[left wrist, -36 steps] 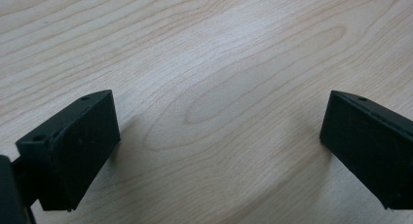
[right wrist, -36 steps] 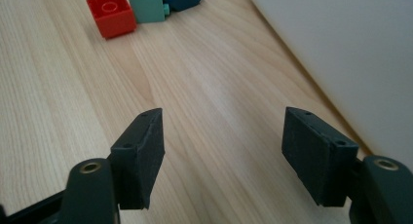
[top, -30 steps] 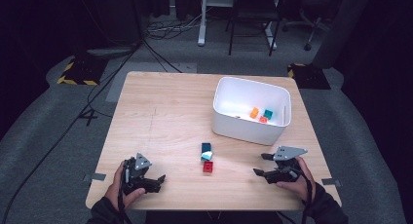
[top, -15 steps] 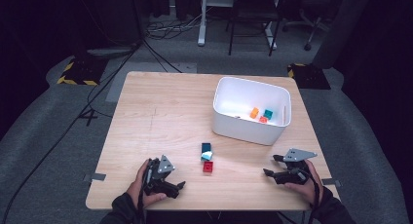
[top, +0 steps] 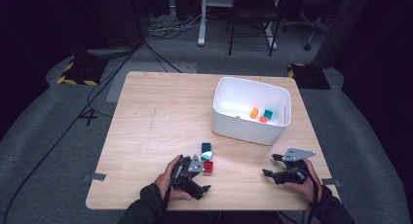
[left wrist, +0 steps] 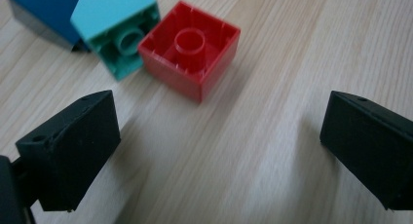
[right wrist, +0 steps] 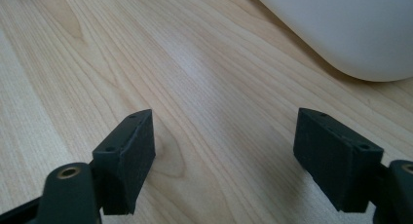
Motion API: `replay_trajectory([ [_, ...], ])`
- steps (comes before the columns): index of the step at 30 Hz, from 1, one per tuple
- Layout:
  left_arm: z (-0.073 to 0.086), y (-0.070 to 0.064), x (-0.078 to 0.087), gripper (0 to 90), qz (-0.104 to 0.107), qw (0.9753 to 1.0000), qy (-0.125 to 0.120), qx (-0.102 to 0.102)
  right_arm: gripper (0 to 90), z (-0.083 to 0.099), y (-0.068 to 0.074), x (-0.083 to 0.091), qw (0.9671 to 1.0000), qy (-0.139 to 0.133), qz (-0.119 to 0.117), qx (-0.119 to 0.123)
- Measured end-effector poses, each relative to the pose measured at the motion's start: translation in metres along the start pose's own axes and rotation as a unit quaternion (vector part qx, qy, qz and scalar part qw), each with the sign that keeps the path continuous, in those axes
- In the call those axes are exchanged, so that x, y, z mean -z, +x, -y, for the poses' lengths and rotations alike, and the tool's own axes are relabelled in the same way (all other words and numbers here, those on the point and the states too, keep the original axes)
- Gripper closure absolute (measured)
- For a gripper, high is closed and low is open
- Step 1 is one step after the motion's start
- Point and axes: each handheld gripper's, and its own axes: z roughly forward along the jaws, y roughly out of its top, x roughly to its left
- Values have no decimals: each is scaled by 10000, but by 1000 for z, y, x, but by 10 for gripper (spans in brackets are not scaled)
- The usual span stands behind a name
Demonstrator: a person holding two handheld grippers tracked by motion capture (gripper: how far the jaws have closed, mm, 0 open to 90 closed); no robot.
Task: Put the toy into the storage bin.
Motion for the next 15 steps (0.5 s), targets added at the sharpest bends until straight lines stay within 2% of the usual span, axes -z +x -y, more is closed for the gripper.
replay_trajectory([
  [2,-4,0,-4,12,36,10000,1,9,233,0,0,0,10000,1,-6,-4],
  [3,-6,0,-5,12,-27,10000,-13,14,234,0,0,0,10000,2,-8,-6],
  [6,-10,1,-9,13,-34,10000,-36,9,234,0,0,0,10000,-10,-10,19],
  [8,-12,2,-9,43,14,10000,-74,21,233,0,-1,0,10000,-8,-16,20],
  [9,-12,2,-9,86,-7,9999,-120,-3,233,0,-1,0,10000,-11,-17,21],
  [11,-14,2,-10,228,-47,9996,-278,22,233,0,0,0,10000,-16,-16,17],
  [13,-15,3,-10,271,1,9997,-245,-72,233,0,-1,0,10000,-16,-19,23],
  [14,-15,3,-10,321,-7,9995,-314,-21,233,0,-1,0,10000,-16,-18,20],
  [15,-16,4,-10,376,-19,9994,-295,-154,233,0,-1,0,10000,-15,-18,22],
])
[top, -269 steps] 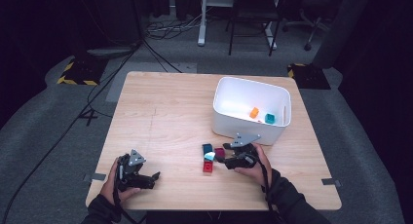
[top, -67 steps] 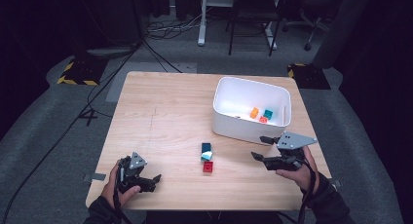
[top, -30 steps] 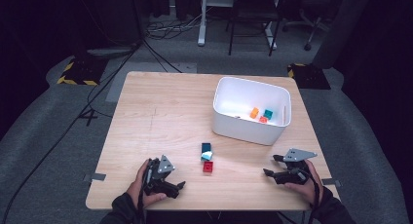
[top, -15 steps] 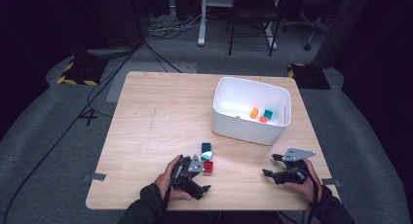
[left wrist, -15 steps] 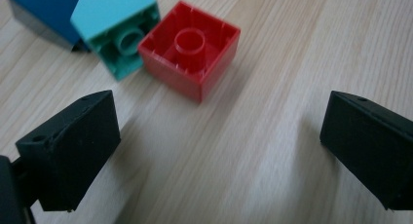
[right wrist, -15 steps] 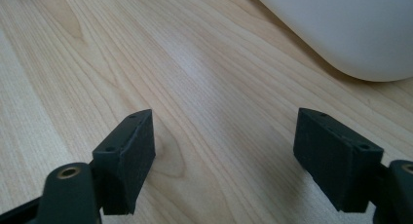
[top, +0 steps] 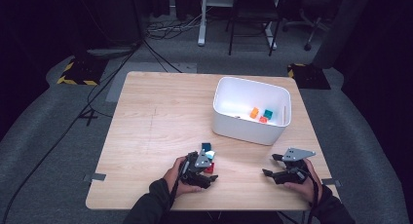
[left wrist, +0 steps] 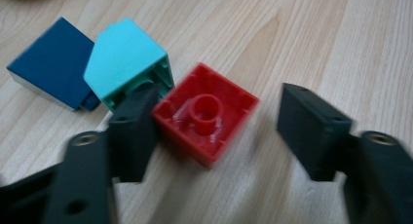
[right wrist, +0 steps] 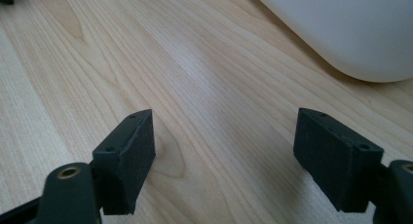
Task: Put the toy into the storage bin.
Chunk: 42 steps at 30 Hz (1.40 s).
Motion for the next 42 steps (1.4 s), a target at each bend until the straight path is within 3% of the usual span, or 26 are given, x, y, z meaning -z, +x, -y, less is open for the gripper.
replay_trajectory([
  [2,0,-1,-1,468,23,10000,-40,-6,234,0,0,0,10000,-1,-1,-2],
  [5,0,-2,-2,470,24,9999,-125,109,233,0,0,0,10000,-1,-1,0],
  [7,0,-1,0,471,26,10000,-23,-25,233,0,0,0,10000,-1,-3,1],
  [10,1,0,1,472,12,10000,2,-63,234,0,0,0,10000,-2,-2,2],
  [11,1,-1,0,472,0,9999,-87,56,233,0,0,0,10000,-1,-3,0],
  [12,2,0,2,473,-12,10000,-8,-20,233,0,0,0,10000,-2,-6,5],
  [15,3,1,5,474,-69,10000,5,-3,233,0,0,0,10000,-2,-7,10],
  [25,17,18,27,475,-145,9993,-146,315,234,0,1,0,10000,-5,-9,-46],
  [26,18,19,30,475,-160,9988,-143,430,233,0,1,0,10000,-5,-10,-44],
  [29,22,27,41,475,-300,9977,-305,529,233,0,1,0,10000,-5,-13,-45],
  [34,25,38,52,475,-681,9944,-471,656,233,0,1,0,10000,-4,-15,-42],
  [40,19,54,62,475,-893,9910,-646,760,233,0,0,0,10000,2,-23,16],
  [42,15,61,65,475,-980,9884,-753,881,233,0,0,0,10000,3,-23,17],
])
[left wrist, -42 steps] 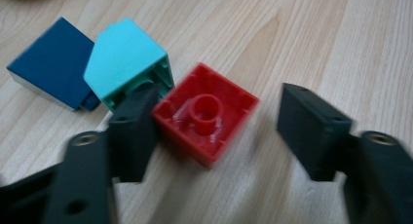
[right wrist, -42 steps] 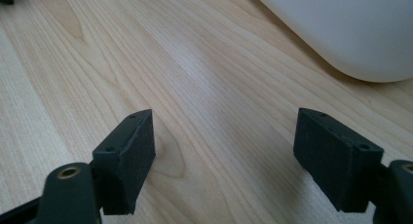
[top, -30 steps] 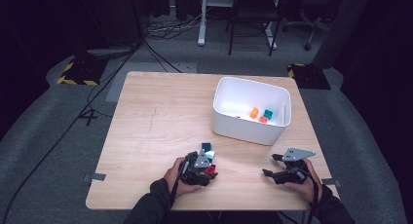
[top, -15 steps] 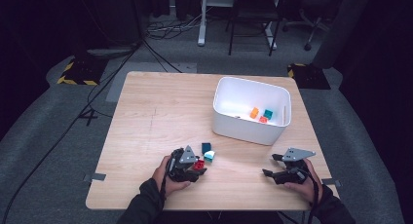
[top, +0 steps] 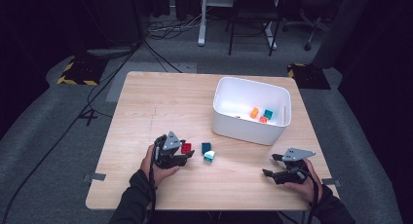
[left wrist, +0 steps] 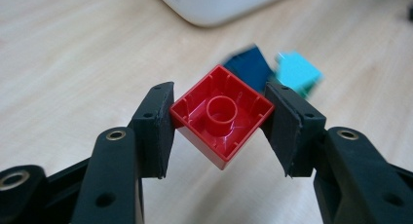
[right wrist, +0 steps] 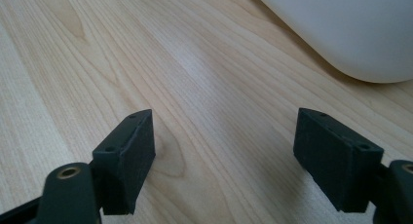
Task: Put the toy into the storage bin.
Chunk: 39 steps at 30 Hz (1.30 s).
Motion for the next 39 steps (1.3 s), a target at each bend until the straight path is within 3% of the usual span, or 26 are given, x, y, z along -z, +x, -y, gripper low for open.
replay_trajectory([
  [4,-14,9,-1,475,-178,9998,-38,-26,233,0,0,0,10000,0,-1,4],
  [8,-33,19,-2,475,-205,9995,-209,126,233,0,0,0,10000,-2,-4,-3],
  [12,-52,29,-6,475,-317,9991,-265,107,233,0,0,0,10000,-2,-3,3],
  [16,-68,36,-11,476,-262,9983,-418,301,233,0,0,0,10000,-2,-3,0],
  [18,-76,40,-14,475,-299,9984,-413,236,233,0,0,0,10000,-2,-3,1],
  [28,-117,55,-20,475,-308,9967,-621,421,234,0,0,0,10000,-3,2,-2],
  [35,-151,50,-12,475,-255,9941,-962,437,234,0,0,0,10000,-5,1,4],
  [38,-167,38,-11,475,-143,9933,-1112,281,233,0,0,0,10000,-3,2,0],
  [39,-172,34,-11,475,-127,9940,-1065,192,233,0,0,0,10000,-5,7,9],
])
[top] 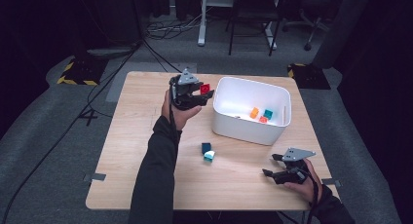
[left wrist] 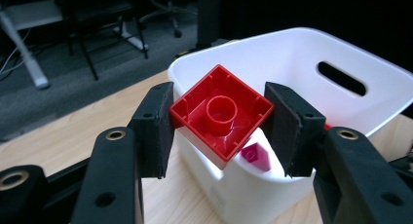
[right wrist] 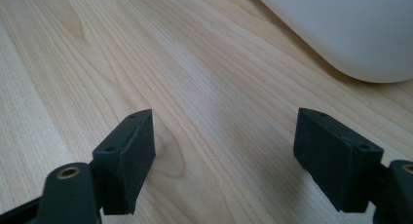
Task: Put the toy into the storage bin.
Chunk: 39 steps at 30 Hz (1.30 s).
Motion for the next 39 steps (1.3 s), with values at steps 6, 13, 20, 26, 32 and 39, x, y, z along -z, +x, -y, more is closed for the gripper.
replay_trajectory([
  [6,-21,-25,-13,475,278,9993,-66,-229,233,0,0,0,10000,-1,-1,1],
  [13,-35,-59,-37,475,669,9964,31,-526,233,0,0,0,10000,4,-5,-11],
  [20,-33,-75,-57,475,878,9945,161,-539,233,0,0,0,10000,4,-5,-10],
  [26,-28,-79,-67,474,871,9945,243,-537,233,0,0,0,10000,-1,0,2],
  [32,-25,-80,-73,472,858,9945,302,-513,233,0,0,0,10000,-1,0,1],
  [39,-25,-78,-72,469,832,9952,244,-449,233,0,0,0,10000,-1,-1,0],
])
